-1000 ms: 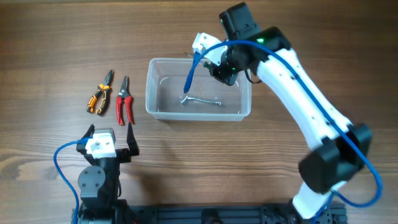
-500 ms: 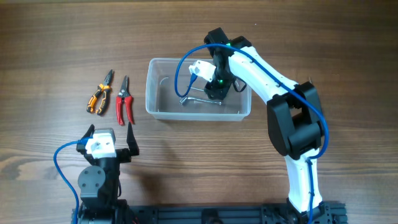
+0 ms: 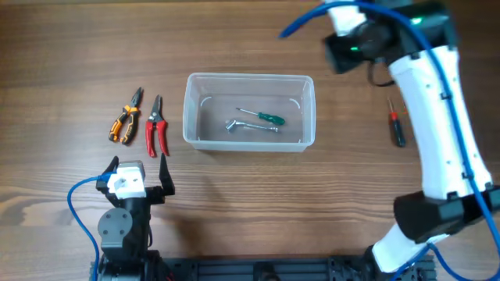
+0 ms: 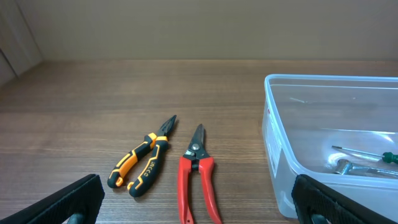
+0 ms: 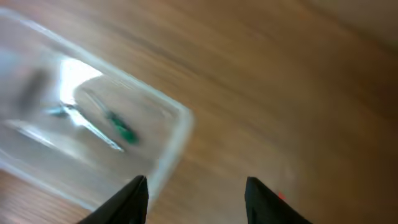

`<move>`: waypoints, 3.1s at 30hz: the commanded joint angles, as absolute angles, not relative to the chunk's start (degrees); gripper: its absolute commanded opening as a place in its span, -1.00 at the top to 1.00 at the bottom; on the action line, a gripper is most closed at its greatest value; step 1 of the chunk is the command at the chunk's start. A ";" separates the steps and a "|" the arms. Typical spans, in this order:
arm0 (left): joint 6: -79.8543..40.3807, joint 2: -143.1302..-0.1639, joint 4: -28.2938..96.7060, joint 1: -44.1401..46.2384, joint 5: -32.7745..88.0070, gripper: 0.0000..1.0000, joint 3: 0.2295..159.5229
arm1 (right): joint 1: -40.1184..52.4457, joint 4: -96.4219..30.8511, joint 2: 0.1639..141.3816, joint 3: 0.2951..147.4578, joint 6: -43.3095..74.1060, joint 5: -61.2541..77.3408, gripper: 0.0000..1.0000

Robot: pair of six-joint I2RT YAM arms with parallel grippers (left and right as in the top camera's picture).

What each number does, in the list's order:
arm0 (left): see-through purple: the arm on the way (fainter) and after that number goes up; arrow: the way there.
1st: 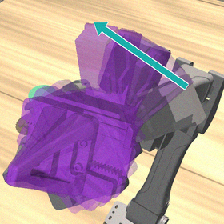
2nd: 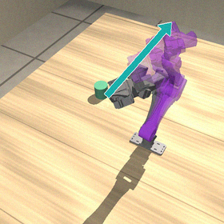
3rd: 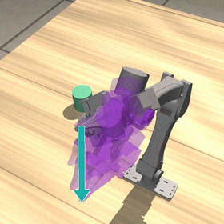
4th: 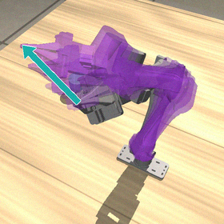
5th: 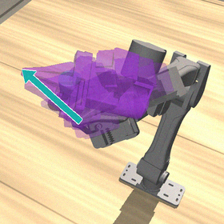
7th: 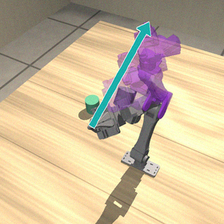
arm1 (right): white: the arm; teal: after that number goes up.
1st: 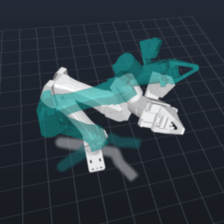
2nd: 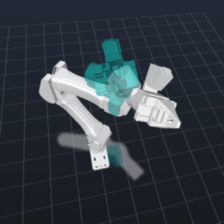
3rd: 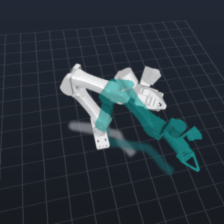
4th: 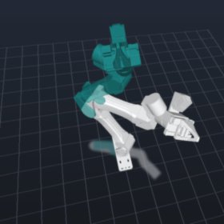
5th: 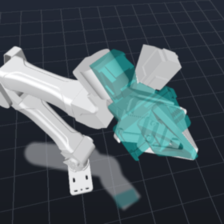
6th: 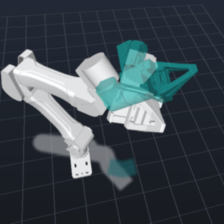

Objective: Pack container
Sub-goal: 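Lower the green screwdriver into the container and open the gripper, then move the right gripper to the red screwdriver and grasp it, then place the red screwdriver into the container and release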

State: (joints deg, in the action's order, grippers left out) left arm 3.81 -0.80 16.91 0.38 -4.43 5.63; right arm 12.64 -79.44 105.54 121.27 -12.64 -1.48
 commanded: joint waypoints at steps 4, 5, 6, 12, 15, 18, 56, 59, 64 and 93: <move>4.49 -0.38 16.73 0.58 -4.32 -1.00 5.26 | -2.24 -81.06 110.54 116.42 -12.67 -6.61 0.19; 4.49 -0.38 16.73 0.58 -4.32 -1.00 5.26 | -3.81 -80.99 111.15 115.28 -13.52 -6.55 0.21; 4.49 -0.38 16.73 0.58 -4.32 -1.00 5.26 | -5.23 -80.55 111.59 113.97 -13.52 -6.46 0.22; 4.49 -0.38 16.73 0.58 -4.32 -1.00 5.26 | -10.66 -75.66 115.61 103.63 -15.05 -6.46 0.26; 4.49 -0.38 16.73 0.58 -4.32 -0.99 5.26 | -11.46 -72.07 116.81 96.51 -17.02 -8.12 0.20; 4.49 -0.38 16.73 0.58 -4.32 -0.99 5.26 | -11.51 -67.22 116.81 90.65 -18.02 -9.74 0.19; 4.49 -0.38 16.73 0.58 -4.32 -0.99 5.26 | -16.25 -49.82 116.51 74.89 -22.20 0.73 0.91; 4.49 -0.38 16.73 0.58 -4.32 -1.00 5.26 | -14.61 -55.29 115.42 84.27 -22.31 1.23 0.91; 4.49 -0.38 16.73 0.58 -4.32 -1.00 5.26 | -7.14 -65.82 114.93 109.43 -22.26 8.95 0.91; 4.49 -0.38 16.73 0.58 -4.32 -1.00 5.26 | 32.77 -49.80 114.91 84.88 -45.28 8.99 0.91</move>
